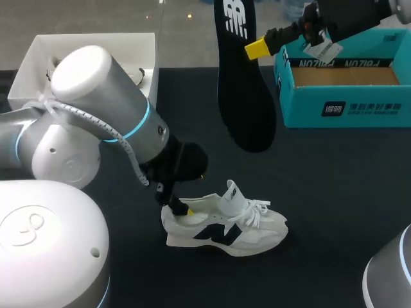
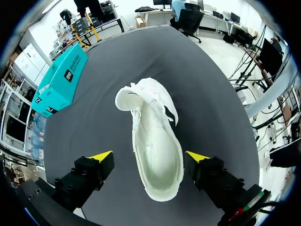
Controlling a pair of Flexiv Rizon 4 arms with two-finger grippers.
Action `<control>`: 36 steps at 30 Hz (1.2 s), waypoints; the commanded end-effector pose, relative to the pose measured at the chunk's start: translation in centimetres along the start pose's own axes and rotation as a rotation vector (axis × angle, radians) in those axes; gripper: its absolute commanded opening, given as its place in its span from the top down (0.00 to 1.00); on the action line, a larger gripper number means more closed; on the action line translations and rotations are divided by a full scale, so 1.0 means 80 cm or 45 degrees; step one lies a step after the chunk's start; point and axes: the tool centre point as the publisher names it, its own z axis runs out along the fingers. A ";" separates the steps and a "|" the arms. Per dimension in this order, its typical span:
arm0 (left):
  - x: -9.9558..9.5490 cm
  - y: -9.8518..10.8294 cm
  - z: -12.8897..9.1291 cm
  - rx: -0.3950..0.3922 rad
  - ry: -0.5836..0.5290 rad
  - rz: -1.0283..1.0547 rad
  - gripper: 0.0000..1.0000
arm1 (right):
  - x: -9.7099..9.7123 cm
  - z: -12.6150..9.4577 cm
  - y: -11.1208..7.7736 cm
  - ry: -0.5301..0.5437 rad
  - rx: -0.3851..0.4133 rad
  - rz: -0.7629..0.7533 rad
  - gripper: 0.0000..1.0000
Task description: Take the shoe out of the shoebox, open the shoe tongue, remove and reinsert the insole, then place the shoe into the shoebox
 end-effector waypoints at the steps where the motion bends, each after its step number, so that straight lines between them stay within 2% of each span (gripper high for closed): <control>1: -0.040 -0.004 0.060 -0.058 0.047 -0.024 0.00 | -0.001 0.003 0.002 -0.002 0.005 0.002 1.00; 6: -0.050 0.001 0.080 -0.093 0.077 -0.034 0.00 | -0.001 0.003 0.002 -0.002 0.005 0.002 1.00; 12: -0.050 0.012 0.111 -0.153 0.112 -0.030 0.00 | -0.001 0.003 0.002 -0.002 0.005 0.002 1.00; 14: -0.051 0.016 0.120 -0.162 0.122 -0.035 0.08 | -0.001 0.003 0.002 -0.002 0.005 0.002 1.00; 15: -0.051 0.018 0.123 -0.163 0.135 -0.033 0.43 | -0.001 0.003 0.002 -0.002 0.005 0.002 1.00; 18: -0.048 0.023 0.128 -0.160 0.164 -0.024 1.00 | -0.001 0.003 0.002 -0.002 0.005 0.002 1.00; 25: -0.030 0.036 0.129 -0.164 0.218 -0.002 1.00 | -0.001 0.003 0.002 -0.002 0.005 0.002 1.00; 36: -0.004 0.042 0.110 -0.133 0.252 0.092 1.00 | -0.001 0.003 0.002 -0.002 0.005 0.002 1.00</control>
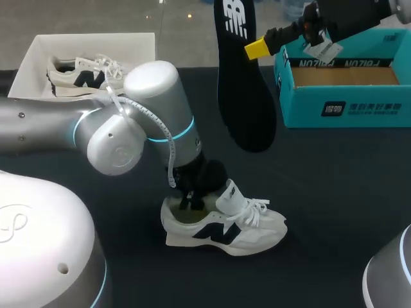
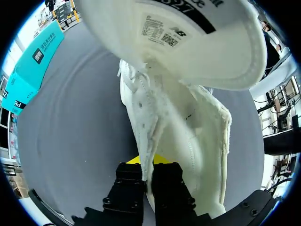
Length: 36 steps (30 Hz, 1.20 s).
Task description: Take the shoe out of the shoebox, open the shoe tongue, remove and reinsert the insole, then place the shoe into the shoebox
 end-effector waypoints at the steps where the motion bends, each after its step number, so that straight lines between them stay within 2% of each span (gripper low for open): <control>1: 0.011 0.010 -0.009 0.022 -0.009 0.030 1.00 | -0.001 0.003 0.002 -0.001 0.005 0.002 1.00; 6: 0.012 0.005 -0.023 0.054 -0.017 0.090 1.00 | -0.001 0.003 0.002 -0.001 0.005 0.002 1.00; 11: 0.005 -0.012 -0.045 0.101 0.010 0.195 1.00 | -0.001 0.003 0.002 -0.001 0.005 0.002 1.00; 16: 0.002 -0.035 -0.069 0.154 0.083 0.479 1.00 | -0.001 0.003 0.002 -0.001 0.005 0.002 1.00; 18: -0.002 -0.045 -0.074 0.135 0.074 0.601 1.00 | -0.001 0.003 0.002 -0.001 0.005 0.002 1.00; 23: -0.003 -0.055 -0.077 0.113 0.147 0.898 1.00 | -0.001 0.003 0.002 -0.001 0.005 0.002 1.00; 28: 0.002 -0.056 -0.074 0.111 0.144 1.140 1.00 | -0.001 0.003 0.002 -0.001 0.005 0.002 1.00; 33: -0.002 -0.057 -0.069 0.113 0.141 1.162 1.00 | -0.001 0.003 0.002 -0.001 0.005 0.002 1.00; 36: -0.001 -0.056 -0.069 0.126 0.132 1.176 1.00 | 0.004 -0.012 0.006 -0.012 0.002 -0.001 1.00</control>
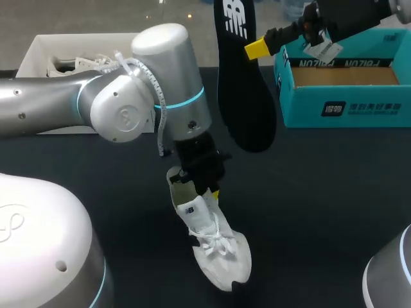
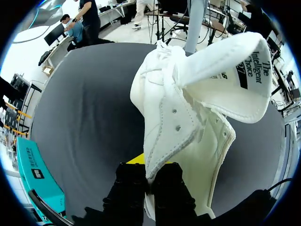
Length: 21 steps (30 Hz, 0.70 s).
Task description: Take the shoe out of the shoebox, open the shoe tongue, remove and reinsert the insole, then place the shoe into the shoebox
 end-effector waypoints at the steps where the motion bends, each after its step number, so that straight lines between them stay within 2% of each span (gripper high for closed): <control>1: -0.003 0.002 0.000 0.018 -0.002 0.059 1.00 | 0.005 -0.015 0.005 -0.013 0.009 -0.001 1.00; 6: -0.006 -0.010 0.001 0.043 -0.018 0.165 1.00 | 0.007 -0.039 0.012 -0.028 0.020 -0.012 1.00; 12: -0.021 -0.026 0.010 0.012 -0.013 0.235 1.00 | 0.007 -0.066 0.011 -0.061 0.027 -0.005 1.00; 21: -0.043 -0.048 0.029 -0.007 0.028 0.356 1.00 | 0.005 -0.082 0.009 -0.060 0.024 0.007 1.00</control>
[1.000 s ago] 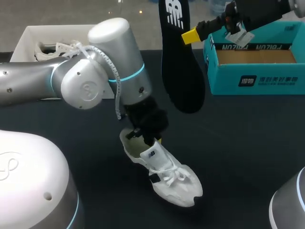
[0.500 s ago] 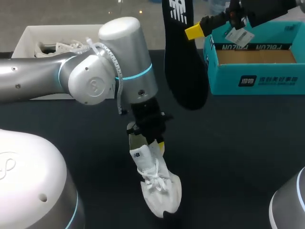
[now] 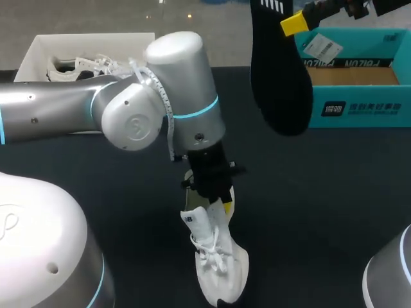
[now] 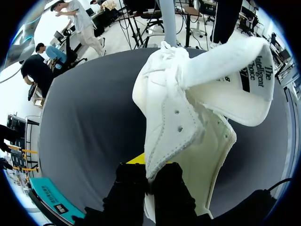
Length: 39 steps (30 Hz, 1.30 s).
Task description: Take the shoe out of the shoebox, open the shoe tongue, remove and reinsert the insole, then place the shoe into the shoebox
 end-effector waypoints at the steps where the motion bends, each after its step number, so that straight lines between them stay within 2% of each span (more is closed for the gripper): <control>1: -0.022 -0.003 0.013 -0.003 0.046 0.039 1.00 | -0.002 -0.003 -0.003 0.010 -0.003 0.023 1.00; 8: -0.031 -0.010 0.026 -0.032 0.101 0.102 1.00 | -0.002 -0.003 -0.003 0.010 -0.003 0.023 1.00; 24: -0.021 -0.008 0.066 -0.040 0.210 0.163 1.00 | -0.002 -0.003 -0.003 0.010 -0.003 0.023 1.00; 39: -0.021 -0.004 0.074 -0.038 0.220 0.179 1.00 | -0.002 -0.003 -0.003 0.010 -0.003 0.023 1.00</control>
